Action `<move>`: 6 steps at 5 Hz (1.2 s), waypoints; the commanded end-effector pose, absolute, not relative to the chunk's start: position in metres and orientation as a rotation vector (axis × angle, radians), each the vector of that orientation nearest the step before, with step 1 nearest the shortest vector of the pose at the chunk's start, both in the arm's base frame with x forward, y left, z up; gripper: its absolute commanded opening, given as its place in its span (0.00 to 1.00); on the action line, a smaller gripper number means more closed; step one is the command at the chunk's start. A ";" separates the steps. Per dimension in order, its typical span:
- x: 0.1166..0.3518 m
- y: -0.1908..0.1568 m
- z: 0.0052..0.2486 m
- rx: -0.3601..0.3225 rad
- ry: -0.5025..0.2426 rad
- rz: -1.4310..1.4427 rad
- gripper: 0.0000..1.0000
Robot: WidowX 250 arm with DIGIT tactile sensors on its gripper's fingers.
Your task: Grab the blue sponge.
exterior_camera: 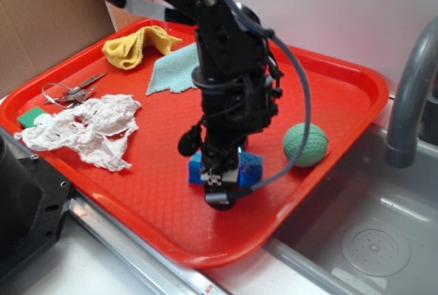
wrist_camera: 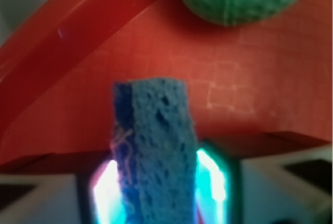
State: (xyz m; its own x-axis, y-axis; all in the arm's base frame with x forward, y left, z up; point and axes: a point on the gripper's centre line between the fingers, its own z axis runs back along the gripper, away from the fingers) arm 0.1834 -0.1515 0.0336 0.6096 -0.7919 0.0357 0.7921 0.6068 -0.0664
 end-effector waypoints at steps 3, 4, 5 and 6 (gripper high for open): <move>0.167 -0.045 0.175 0.119 -0.026 0.057 0.00; 0.183 -0.039 0.200 0.171 -0.086 0.126 0.00; 0.183 -0.034 0.217 0.165 -0.133 0.168 0.00; 0.186 -0.034 0.228 0.113 -0.198 0.178 0.00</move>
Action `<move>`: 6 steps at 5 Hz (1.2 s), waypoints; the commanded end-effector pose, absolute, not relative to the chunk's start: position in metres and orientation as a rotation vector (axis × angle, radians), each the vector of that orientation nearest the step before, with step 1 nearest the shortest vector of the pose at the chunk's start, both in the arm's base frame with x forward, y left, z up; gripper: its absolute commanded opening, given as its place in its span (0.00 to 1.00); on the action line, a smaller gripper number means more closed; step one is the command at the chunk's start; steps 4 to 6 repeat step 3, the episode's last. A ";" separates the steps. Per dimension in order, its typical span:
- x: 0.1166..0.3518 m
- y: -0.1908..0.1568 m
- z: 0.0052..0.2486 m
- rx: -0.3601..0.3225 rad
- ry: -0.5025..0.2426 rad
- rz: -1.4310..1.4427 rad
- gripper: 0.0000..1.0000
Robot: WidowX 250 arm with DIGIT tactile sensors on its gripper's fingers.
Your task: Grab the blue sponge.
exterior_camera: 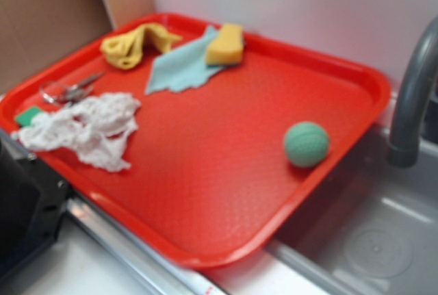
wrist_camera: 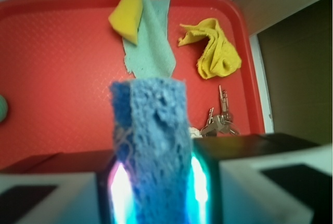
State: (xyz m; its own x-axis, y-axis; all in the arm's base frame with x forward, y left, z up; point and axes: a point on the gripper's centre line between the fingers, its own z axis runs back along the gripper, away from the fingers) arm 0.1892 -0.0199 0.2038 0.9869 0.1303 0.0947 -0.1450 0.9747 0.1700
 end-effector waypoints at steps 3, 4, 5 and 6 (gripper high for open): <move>0.189 -0.037 0.231 0.126 -0.206 0.175 0.00; 0.189 -0.037 0.231 0.126 -0.206 0.175 0.00; 0.189 -0.037 0.231 0.126 -0.206 0.175 0.00; 0.189 -0.037 0.231 0.126 -0.206 0.175 0.00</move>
